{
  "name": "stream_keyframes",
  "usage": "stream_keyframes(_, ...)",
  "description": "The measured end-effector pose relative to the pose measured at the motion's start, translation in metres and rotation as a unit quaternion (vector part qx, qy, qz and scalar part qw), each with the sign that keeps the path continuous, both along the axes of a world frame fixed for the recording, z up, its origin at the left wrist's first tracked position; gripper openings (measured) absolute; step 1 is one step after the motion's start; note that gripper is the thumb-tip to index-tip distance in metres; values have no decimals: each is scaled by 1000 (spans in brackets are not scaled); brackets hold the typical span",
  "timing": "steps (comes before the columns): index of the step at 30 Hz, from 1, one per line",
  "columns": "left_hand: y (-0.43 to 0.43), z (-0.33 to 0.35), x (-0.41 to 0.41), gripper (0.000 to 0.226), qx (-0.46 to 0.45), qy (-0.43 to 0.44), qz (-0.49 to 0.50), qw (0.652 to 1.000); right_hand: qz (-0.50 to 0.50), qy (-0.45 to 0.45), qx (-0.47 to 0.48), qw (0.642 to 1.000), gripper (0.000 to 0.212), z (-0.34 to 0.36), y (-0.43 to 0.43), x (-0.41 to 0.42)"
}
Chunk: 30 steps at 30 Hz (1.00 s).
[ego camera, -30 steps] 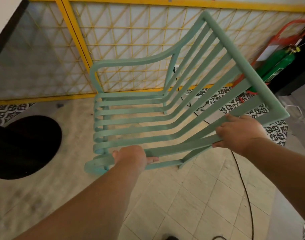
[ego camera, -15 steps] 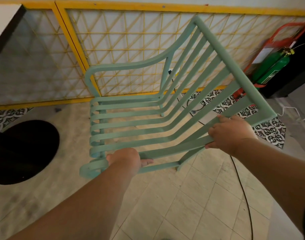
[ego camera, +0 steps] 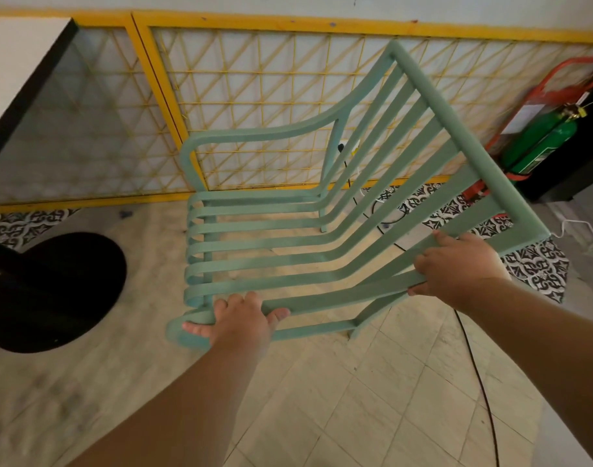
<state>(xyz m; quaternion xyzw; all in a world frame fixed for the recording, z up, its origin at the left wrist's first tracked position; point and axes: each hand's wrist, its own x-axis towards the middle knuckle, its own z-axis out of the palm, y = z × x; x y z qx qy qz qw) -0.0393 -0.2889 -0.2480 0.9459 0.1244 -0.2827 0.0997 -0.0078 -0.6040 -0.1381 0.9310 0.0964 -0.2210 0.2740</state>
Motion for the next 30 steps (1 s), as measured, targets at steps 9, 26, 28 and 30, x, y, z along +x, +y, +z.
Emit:
stream_keyframes(9, 4, 5, 22, 75, 18, 44, 20, 999, 3, -2, 10, 1000, 59, -2, 4, 14)
stream_keyframes(26, 32, 2, 4, 84, 86, 30, -24, 996, 53, 6, 9, 999, 55, 1, 29, 25)
stream_keyframes(28, 43, 4, 14, 80, 88, 36, -32, 995, 56, 1, 9, 998, 55, 3, 42, 31)
stream_keyframes(30, 52, 7, 24, 80, 83, 38, -40, 995, 47, -1, 6, 999, 55, 2, 50, 35)
